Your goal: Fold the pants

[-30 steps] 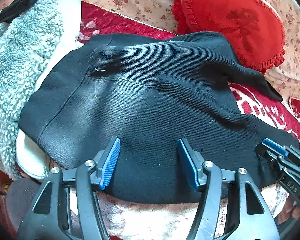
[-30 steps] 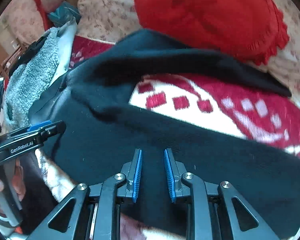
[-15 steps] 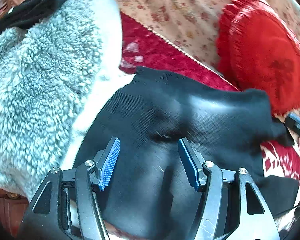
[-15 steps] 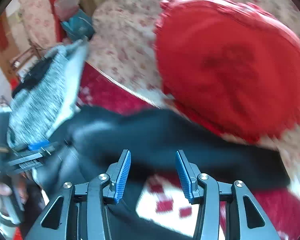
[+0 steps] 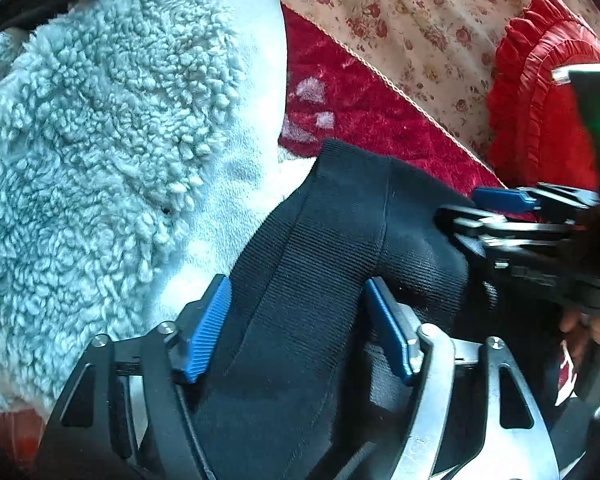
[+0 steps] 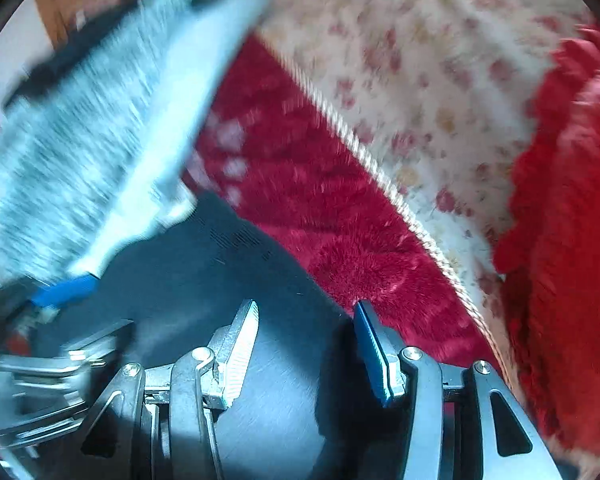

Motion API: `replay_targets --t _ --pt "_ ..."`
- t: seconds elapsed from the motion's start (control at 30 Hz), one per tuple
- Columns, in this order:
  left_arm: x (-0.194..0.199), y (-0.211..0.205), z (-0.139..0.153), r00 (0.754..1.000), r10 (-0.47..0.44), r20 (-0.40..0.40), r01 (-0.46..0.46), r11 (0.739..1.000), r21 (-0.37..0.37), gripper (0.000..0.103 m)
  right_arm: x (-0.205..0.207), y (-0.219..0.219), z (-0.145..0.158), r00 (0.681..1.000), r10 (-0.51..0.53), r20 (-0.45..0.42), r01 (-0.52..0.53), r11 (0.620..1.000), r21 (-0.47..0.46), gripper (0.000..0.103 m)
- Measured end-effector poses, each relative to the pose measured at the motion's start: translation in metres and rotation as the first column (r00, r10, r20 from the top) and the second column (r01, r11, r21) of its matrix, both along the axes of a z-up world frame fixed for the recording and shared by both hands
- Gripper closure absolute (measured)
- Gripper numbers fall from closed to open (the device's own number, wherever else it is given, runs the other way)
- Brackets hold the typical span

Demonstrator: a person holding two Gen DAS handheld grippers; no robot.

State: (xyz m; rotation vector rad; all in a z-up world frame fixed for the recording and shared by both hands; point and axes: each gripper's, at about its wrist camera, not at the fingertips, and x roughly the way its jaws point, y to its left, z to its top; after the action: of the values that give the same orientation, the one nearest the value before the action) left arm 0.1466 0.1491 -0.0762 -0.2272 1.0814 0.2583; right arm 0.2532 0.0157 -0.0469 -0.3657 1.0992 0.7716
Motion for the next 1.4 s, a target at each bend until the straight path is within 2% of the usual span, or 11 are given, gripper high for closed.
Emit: replay_targets --t 0.1,0.2,0.37,0.47,0.6,0.77,0.87,0.97,1.1,1.17,1.4 --pt "0.005 0.001 -0.004 1.000 -0.001 -0.002 0.001 1.000 -0.004 0.028 0.006 0.006 -0.012 1.000 0.013 0.005 -0.013 1.000 0.020 0.062" --pt "0.002 0.009 0.002 1.000 0.016 0.009 -0.016 0.999 -0.034 0.028 -0.001 -0.001 -0.006 1.000 -0.004 0.010 0.004 0.997 0.073 0.098" --pt "-0.035 0.027 0.038 0.993 0.064 0.096 -0.059 0.997 -0.049 0.028 -0.032 -0.019 0.033 0.997 -0.039 0.065 0.028 0.987 0.157 0.099" --pt "-0.063 0.039 0.064 0.984 0.075 0.159 -0.069 0.997 -0.044 0.028 -0.073 -0.036 0.072 0.990 -0.054 0.133 0.024 0.976 0.217 0.099" --pt "-0.095 0.063 0.089 0.968 0.136 0.210 -0.127 0.990 -0.060 0.028 -0.132 -0.046 0.094 0.988 -0.071 0.139 0.027 0.955 0.294 0.098" --pt "-0.127 0.071 0.113 0.950 0.173 0.262 -0.169 0.985 -0.038 0.028 -0.199 -0.030 0.070 0.999 -0.041 0.028 0.028 0.934 0.356 0.098" --pt "-0.131 0.056 0.108 0.961 0.135 0.240 -0.127 0.991 -0.050 0.028 -0.223 0.003 0.030 0.999 -0.048 0.023 0.041 0.968 0.248 0.098" --pt "-0.127 0.034 0.094 0.977 0.075 0.198 -0.069 0.997 -0.034 0.028 -0.216 0.000 0.011 0.996 -0.083 -0.034 0.089 0.963 0.256 0.096" --pt "-0.115 0.008 0.071 0.990 0.011 0.140 -0.006 0.999 -0.040 0.028 -0.208 -0.054 0.036 0.982 -0.152 -0.116 0.184 0.912 0.366 0.070" --pt "-0.112 -0.003 0.063 0.993 -0.012 0.121 0.018 0.999 -0.050 0.028 -0.202 -0.085 0.046 0.969 -0.231 -0.092 0.249 0.903 0.351 0.070" --pt "-0.108 -0.041 0.062 0.984 -0.120 0.129 0.131 0.988 -0.077 0.028 -0.152 -0.193 0.045 0.849 -0.520 -0.094 0.525 0.809 0.263 0.069"
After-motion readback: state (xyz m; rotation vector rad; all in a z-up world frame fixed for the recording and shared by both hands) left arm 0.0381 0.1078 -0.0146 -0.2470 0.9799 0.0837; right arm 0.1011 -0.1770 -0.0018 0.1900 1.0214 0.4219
